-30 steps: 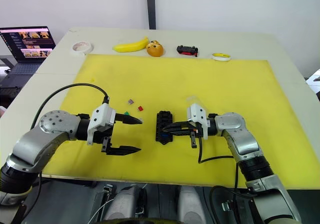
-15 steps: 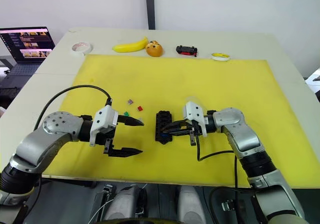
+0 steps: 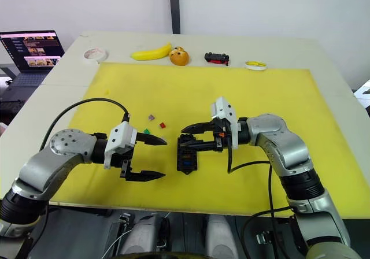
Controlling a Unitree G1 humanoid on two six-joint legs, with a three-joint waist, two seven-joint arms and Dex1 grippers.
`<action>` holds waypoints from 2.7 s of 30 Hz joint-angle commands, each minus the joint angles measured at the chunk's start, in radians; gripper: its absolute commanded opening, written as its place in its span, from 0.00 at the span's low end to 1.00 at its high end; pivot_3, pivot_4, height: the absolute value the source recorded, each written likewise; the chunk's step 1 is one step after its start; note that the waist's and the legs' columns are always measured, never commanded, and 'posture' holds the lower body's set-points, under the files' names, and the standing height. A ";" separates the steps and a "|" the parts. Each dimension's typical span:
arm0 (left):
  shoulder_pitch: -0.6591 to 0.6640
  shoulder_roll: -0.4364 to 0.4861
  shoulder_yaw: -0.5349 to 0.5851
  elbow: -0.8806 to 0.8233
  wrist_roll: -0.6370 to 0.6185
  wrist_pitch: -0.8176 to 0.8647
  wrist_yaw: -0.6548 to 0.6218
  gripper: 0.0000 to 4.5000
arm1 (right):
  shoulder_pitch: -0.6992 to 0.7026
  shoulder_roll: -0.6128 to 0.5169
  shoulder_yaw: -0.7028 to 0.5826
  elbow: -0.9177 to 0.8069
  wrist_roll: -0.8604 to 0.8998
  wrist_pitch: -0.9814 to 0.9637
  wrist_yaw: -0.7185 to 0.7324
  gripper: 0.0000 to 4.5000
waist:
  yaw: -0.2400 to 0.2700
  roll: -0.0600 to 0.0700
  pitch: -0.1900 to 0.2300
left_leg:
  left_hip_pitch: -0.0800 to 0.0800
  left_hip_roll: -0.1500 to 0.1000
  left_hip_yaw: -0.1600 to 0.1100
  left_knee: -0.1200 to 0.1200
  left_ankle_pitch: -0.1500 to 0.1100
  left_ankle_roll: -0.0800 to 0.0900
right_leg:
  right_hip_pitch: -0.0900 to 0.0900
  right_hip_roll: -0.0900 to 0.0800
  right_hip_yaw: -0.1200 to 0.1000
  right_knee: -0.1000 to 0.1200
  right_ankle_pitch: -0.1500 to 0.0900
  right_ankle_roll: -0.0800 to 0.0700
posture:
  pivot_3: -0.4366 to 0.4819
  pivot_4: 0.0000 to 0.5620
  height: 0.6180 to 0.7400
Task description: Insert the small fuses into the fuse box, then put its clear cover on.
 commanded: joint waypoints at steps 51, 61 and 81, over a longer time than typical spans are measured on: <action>0.296 0.406 0.624 0.198 -0.113 0.187 -0.088 1.00 | 0.155 -0.599 -0.403 0.129 -0.057 -0.017 0.110 0.29 | -0.003 0.001 0.001 | 0.000 0.001 0.003 -0.001 -0.001 0.001 | -0.003 -0.001 0.000 0.000 -0.003 -0.003 | 0.48 0.27 0.98; 0.394 0.430 0.717 0.290 -0.054 0.103 -0.139 1.00 | 0.282 -0.727 -0.534 0.381 -0.140 -0.186 0.202 0.99 | -0.003 0.002 0.001 | 0.000 0.002 0.005 -0.002 -0.001 0.000 | -0.004 -0.003 0.001 0.000 -0.004 -0.005 | 0.48 0.27 0.98; -0.031 0.061 0.500 0.147 -0.435 0.715 0.278 1.00 | -0.170 -0.237 -0.088 -0.136 -0.001 0.142 -0.075 0.99 | -0.003 0.003 0.002 | -0.005 0.001 0.003 0.000 -0.001 0.000 | -0.006 -0.001 0.002 0.002 -0.002 -0.001 | 0.48 0.27 0.98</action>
